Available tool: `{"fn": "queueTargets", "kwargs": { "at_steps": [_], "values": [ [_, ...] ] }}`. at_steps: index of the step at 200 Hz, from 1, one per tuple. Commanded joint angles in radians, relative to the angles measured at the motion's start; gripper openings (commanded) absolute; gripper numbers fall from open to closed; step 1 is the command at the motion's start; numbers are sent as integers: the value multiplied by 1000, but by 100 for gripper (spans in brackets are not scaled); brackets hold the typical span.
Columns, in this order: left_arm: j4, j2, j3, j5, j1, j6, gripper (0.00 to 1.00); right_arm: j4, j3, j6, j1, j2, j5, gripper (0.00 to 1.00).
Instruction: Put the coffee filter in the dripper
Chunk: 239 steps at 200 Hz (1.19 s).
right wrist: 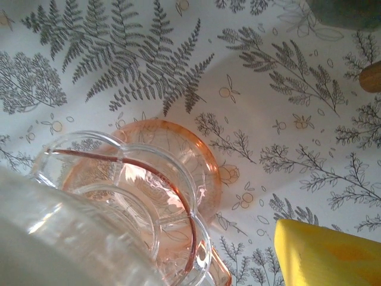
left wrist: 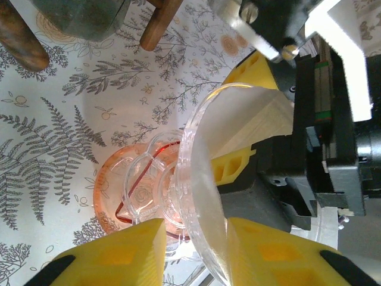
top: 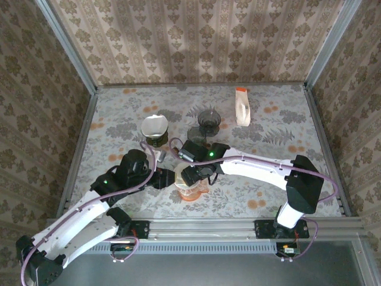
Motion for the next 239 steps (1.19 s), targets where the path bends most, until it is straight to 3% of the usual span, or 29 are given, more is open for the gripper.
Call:
{"fn": "queueTargets", "kwargs": {
  "at_steps": [1, 81, 192, 239],
  "values": [
    [-1, -7, -19, 15, 7, -3, 32, 36, 18, 1, 6, -73, 53, 73],
    [23, -6, -37, 16, 6, -16, 32, 24, -46, 34, 6, -189, 51, 73],
    [31, -6, -38, 14, 3, -27, 32, 16, -118, 62, 6, -250, 77, 59],
    [21, -16, -24, 9, 1, -30, 40, 24, -111, 59, 7, -248, 76, 58]
  ]
}}
